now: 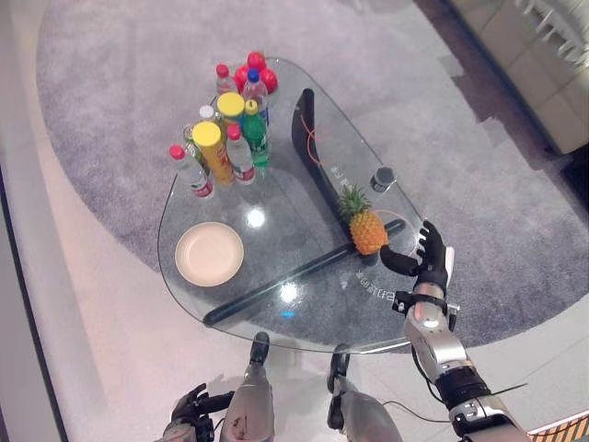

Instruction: Pick up the fruit to the plate

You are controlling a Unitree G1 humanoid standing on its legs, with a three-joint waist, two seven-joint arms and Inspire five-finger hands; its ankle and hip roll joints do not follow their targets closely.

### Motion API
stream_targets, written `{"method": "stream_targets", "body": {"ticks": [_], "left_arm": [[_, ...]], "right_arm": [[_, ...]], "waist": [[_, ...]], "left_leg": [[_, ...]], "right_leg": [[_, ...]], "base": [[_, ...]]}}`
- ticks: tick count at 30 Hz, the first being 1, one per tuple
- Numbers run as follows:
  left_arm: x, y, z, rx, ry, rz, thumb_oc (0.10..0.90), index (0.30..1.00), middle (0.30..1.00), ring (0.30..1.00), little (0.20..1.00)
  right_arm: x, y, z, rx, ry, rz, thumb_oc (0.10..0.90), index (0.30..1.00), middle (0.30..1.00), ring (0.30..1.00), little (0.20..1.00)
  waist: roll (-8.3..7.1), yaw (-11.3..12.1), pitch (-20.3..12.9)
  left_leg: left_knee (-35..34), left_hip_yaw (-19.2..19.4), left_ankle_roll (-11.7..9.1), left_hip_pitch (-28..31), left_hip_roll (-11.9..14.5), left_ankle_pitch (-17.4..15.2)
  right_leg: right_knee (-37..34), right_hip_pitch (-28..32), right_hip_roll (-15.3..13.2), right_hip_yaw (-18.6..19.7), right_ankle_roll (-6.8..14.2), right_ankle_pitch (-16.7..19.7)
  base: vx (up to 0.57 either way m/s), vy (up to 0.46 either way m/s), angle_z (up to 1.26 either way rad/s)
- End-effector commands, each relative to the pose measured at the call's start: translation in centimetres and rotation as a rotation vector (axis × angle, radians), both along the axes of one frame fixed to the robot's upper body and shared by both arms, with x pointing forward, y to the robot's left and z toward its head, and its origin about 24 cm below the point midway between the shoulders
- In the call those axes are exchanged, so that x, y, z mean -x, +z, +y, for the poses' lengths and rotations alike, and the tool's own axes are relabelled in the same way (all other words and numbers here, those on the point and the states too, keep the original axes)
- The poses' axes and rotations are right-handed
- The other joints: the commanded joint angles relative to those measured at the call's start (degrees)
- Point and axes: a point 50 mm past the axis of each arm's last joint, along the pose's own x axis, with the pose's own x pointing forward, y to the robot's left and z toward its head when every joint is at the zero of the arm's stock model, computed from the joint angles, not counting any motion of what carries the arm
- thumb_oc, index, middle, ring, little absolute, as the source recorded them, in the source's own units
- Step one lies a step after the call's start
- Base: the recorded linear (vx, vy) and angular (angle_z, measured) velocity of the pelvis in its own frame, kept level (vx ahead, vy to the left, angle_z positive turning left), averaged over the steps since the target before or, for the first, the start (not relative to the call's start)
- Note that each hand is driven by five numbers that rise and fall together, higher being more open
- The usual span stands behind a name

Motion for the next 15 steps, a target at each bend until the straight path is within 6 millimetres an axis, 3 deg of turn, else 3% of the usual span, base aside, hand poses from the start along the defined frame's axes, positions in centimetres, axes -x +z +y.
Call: {"method": "stream_targets", "body": {"ticks": [1,7,15], "left_arm": [[3.0,-1.1,-0.5,0.014,-0.010,0.106,0.800,0.900,0.900,0.900,0.900],[0.9,-0.6,-1.1,0.021,-0.036,0.056,0.800,0.900,0.900,0.900,0.900],[-0.6,-0.2,-1.7,0.035,-0.058,0.015,0.800,0.900,0.900,0.900,0.900]], "right_arm": [[-0.9,7.8,0.8,0.096,0.032,-0.332,0.800,0.900,0.900,0.900,0.900],[-2.1,11.7,1.6,0.121,0.008,-0.439,0.800,0.900,0.900,0.900,0.900],[-3.0,14.5,0.6,0.163,-0.132,-0.493,0.800,0.900,0.900,0.900,0.900]], "waist": [[-1.06,0.6,-0.1],[-0.70,2.1,3.6],[0.03,3.3,5.6]], "left_leg": [[1.9,-0.2,5.5,-3.4,-5.0,-0.8],[5.0,-1.2,5.5,-7.6,-5.9,-0.9],[8.2,-2.0,5.6,-12.2,-6.9,-0.9]], "right_leg": [[6.9,-5.9,1.6,1.4,-2.5,1.6],[9.3,-9.2,1.5,0.3,-3.0,0.9],[12.2,-13.2,1.4,-0.7,-3.4,0.3]], "base": [[-0.07,0.022,0.06],[-0.06,0.009,0.11],[-0.03,0.018,0.02]]}}
